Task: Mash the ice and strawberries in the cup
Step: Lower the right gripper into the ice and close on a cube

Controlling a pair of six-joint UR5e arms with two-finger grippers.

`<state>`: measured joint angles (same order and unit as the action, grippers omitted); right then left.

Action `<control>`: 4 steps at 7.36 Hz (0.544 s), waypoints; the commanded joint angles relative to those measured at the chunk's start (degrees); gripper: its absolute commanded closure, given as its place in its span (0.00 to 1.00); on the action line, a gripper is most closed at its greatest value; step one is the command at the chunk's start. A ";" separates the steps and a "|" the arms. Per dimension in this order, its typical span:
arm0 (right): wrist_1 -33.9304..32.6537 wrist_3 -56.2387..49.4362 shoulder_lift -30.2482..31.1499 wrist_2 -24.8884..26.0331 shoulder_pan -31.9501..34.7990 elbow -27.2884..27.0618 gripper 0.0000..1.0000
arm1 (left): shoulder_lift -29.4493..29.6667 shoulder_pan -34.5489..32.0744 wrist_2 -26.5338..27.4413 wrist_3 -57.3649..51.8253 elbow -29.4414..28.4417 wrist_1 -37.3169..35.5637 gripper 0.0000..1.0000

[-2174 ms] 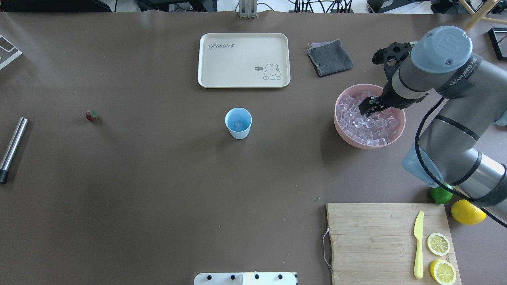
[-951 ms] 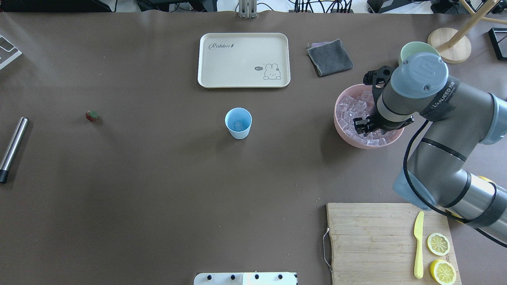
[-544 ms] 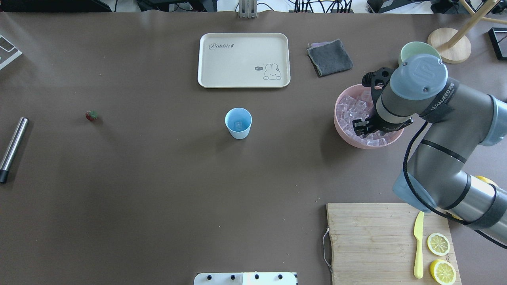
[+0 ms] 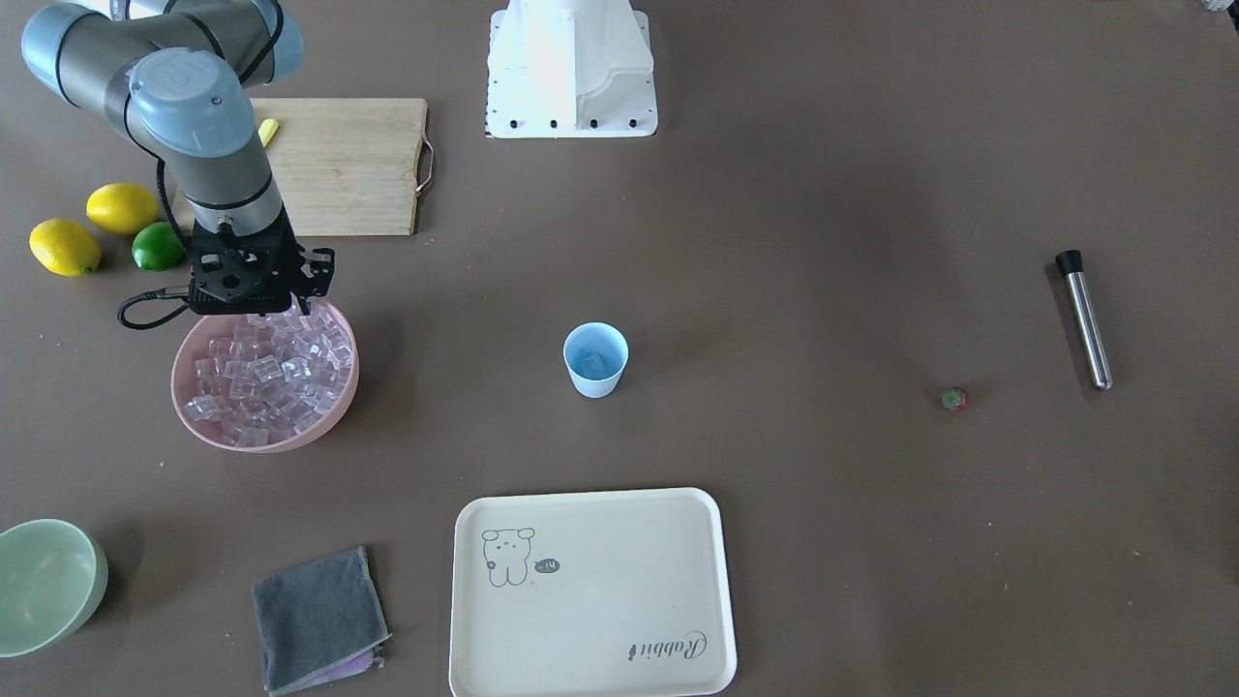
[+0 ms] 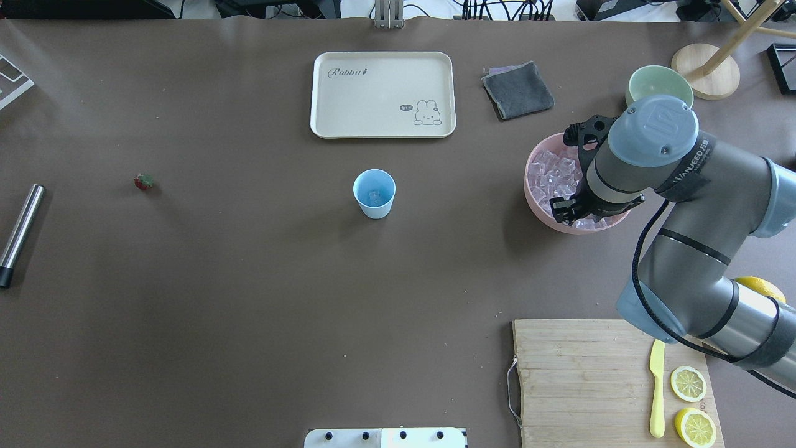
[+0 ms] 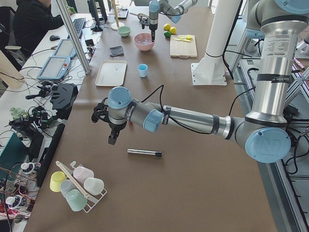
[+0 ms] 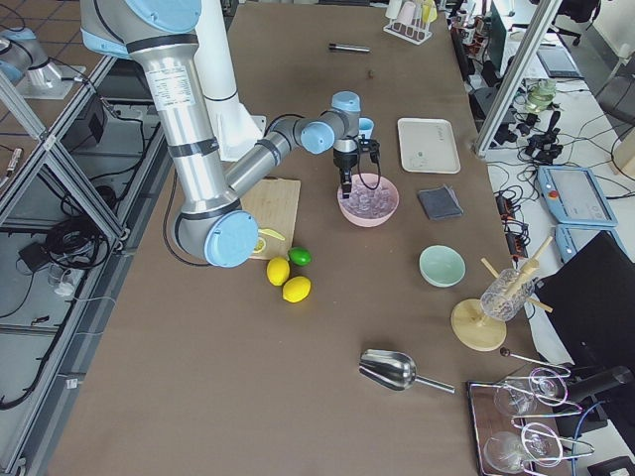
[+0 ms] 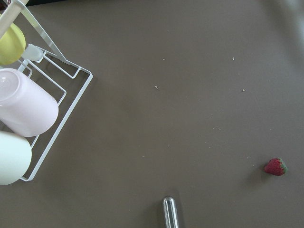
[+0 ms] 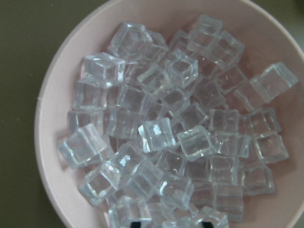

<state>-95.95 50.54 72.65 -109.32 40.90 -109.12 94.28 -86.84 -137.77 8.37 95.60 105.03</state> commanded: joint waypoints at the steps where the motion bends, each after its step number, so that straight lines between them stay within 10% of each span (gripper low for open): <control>1: -0.03 -0.09 0.82 0.42 0.23 0.31 0.48 | -0.32 -0.09 -0.05 0.06 0.63 0.00 0.01; 4: -1.85 0.52 -0.05 0.60 -1.70 -0.57 0.48 | -0.32 0.00 -0.05 0.06 0.55 0.00 0.01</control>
<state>-96.44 50.76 73.08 -108.80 39.81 -109.29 93.95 -86.90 -137.81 8.43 96.17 105.03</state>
